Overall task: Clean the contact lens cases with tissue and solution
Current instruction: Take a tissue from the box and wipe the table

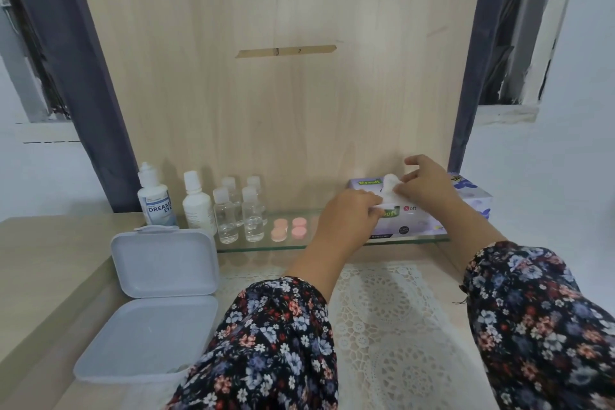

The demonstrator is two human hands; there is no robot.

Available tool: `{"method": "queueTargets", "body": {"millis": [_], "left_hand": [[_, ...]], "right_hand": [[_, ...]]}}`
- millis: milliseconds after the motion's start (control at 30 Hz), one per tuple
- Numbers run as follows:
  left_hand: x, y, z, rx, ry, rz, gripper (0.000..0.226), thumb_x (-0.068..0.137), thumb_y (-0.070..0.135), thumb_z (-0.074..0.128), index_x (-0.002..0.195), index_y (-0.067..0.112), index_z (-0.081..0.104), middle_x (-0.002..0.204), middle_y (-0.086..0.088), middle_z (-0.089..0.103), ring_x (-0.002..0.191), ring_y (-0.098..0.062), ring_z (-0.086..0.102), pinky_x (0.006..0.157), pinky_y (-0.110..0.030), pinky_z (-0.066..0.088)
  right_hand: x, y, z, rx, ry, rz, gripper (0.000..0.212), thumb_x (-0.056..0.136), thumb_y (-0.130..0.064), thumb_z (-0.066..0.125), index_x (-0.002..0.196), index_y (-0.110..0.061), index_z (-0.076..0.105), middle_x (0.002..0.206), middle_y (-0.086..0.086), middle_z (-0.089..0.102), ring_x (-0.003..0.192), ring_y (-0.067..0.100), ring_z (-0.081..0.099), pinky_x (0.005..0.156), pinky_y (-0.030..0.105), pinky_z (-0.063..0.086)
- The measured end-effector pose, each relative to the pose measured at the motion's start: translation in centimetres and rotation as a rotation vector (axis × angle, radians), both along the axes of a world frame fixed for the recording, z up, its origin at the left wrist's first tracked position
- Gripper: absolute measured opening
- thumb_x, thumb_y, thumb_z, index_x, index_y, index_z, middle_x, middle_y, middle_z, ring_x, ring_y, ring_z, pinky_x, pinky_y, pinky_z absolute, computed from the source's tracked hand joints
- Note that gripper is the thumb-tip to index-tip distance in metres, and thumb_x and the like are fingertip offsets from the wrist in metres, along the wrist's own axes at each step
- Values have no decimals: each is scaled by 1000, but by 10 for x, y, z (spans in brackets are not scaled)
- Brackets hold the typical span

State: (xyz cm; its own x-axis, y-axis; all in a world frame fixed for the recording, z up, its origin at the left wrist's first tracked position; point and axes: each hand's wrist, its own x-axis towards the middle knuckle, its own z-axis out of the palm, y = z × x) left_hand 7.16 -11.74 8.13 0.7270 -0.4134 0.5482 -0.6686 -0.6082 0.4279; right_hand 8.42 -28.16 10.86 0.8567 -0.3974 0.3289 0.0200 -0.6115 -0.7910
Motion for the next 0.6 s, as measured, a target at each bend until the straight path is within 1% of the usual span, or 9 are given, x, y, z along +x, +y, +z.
{"method": "queueTargets", "body": {"millis": [67, 133, 200, 267, 333, 433, 533, 567, 600], "left_hand": [[-1, 0, 1, 18, 4, 5, 25, 93, 18, 55, 112, 10, 70, 109, -15, 66, 103, -31, 56, 84, -39, 46], [-2, 0, 2, 32, 15, 4, 24, 93, 18, 55, 109, 7, 70, 107, -17, 66, 101, -32, 57, 83, -40, 47], [-2, 0, 3, 29, 24, 2, 25, 94, 18, 55, 111, 8, 70, 110, -16, 66, 102, -32, 58, 84, -39, 48], [-4, 0, 3, 22, 31, 1, 27, 95, 18, 54, 116, 10, 69, 114, -16, 65, 104, -32, 57, 86, -38, 48], [-3, 0, 2, 40, 32, -12, 27, 96, 15, 51, 116, 7, 67, 114, -16, 64, 105, -32, 56, 86, -38, 47], [2, 3, -1, 41, 84, -83, 28, 98, 9, 45, 117, 5, 65, 119, -16, 60, 109, -28, 53, 88, -33, 44], [-6, 12, -3, -169, 157, -156, 26, 101, 10, 40, 112, 5, 63, 125, -11, 54, 115, -21, 49, 99, -33, 40], [-16, 16, -2, -308, 179, -168, 28, 102, 11, 38, 115, 9, 63, 123, -4, 57, 115, -12, 51, 101, -29, 40], [-28, 23, -1, -465, 215, -184, 29, 104, 13, 36, 115, 15, 62, 117, 6, 61, 111, 1, 53, 98, -20, 41]], "right_hand": [[0, -1, -1, 12, -78, -23, 38, 88, -8, 61, 125, -7, 56, 101, 6, 62, 89, 19, 55, 72, 29, 43], [-2, -1, -1, 45, -157, -46, 26, 93, -12, 54, 116, -5, 63, 99, 5, 63, 90, 21, 53, 72, 31, 42], [-6, 0, 0, 121, -263, -60, 24, 97, -17, 46, 113, -6, 60, 86, -4, 57, 86, 21, 51, 70, 32, 43], [-12, 3, 1, 215, -404, -60, 18, 100, -20, 41, 110, -12, 54, 80, -10, 50, 78, 15, 48, 66, 28, 41], [-21, 10, 4, 276, -541, -43, 10, 100, -21, 42, 105, -18, 51, 80, -11, 49, 70, 6, 46, 64, 21, 40], [-35, 26, 9, 362, -644, 5, 7, 99, -21, 48, 101, -18, 53, 86, -13, 56, 74, -3, 52, 64, 10, 41], [-47, 46, 9, 466, -616, 80, 14, 99, -23, 50, 96, -12, 58, 78, -9, 56, 61, -9, 49, 57, 8, 39], [-51, 53, 6, 505, -598, 106, 16, 99, -23, 50, 93, -11, 58, 75, -8, 54, 58, -9, 47, 55, 7, 37], [-57, 60, 1, 547, -576, 128, 18, 100, -22, 49, 91, -10, 58, 74, -8, 52, 56, -9, 45, 55, 7, 37]]}}
